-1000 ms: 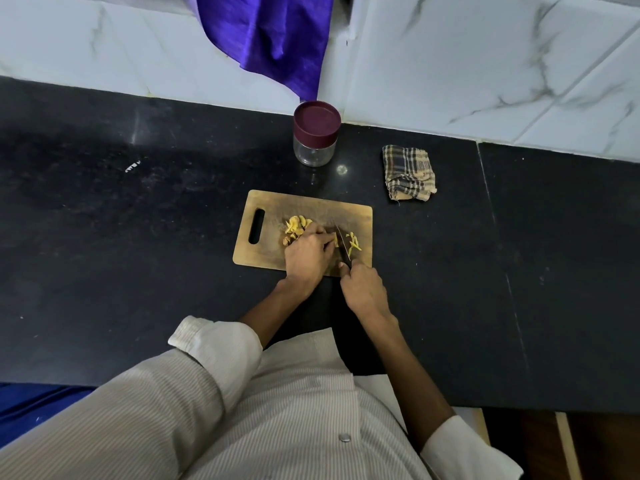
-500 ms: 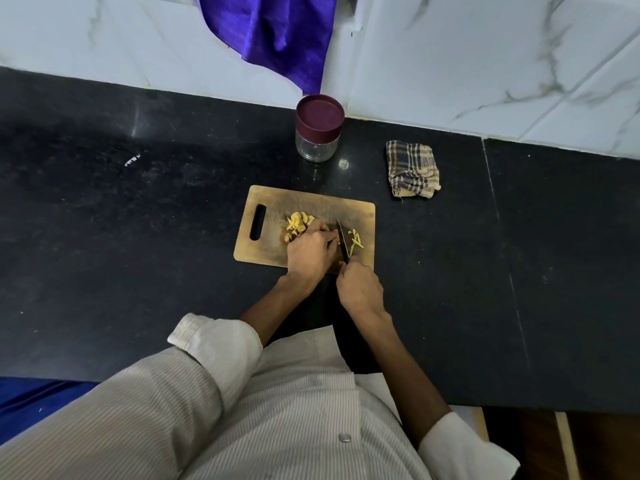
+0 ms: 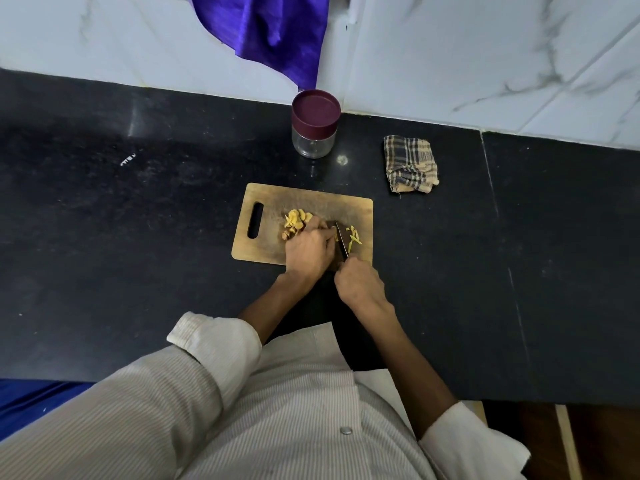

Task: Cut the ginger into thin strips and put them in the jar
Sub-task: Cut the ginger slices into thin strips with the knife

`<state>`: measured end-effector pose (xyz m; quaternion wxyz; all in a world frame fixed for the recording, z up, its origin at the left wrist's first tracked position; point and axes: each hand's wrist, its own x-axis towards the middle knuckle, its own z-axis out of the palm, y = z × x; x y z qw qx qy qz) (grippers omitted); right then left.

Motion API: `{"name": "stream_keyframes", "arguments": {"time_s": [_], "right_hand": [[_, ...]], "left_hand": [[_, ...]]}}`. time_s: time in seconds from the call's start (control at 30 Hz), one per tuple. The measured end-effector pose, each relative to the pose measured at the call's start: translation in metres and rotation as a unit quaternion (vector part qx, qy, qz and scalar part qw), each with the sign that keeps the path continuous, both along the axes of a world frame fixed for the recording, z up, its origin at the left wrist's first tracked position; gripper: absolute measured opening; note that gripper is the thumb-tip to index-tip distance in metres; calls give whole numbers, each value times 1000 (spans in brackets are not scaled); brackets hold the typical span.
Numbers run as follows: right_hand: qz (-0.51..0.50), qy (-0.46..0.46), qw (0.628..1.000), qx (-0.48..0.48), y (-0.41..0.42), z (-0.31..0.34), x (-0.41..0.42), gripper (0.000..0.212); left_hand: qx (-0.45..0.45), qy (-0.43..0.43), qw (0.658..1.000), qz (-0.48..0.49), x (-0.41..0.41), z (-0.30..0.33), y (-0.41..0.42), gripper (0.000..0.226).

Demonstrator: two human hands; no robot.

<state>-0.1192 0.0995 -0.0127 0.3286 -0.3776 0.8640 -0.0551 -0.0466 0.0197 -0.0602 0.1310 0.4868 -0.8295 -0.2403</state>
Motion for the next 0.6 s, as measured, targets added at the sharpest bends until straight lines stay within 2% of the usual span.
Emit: {"name": "stream_keyframes", "arguments": {"time_s": [0.27,0.6], "right_hand": [[-12,8,1000,-5,22,-9,7,30],[-44,12,998,-30,-1,-8,11,31]], "left_hand": [[-8,20,1000,-4,2,-3,1,27],[-7,22,1000,-11,3,-4,0,27]]}}
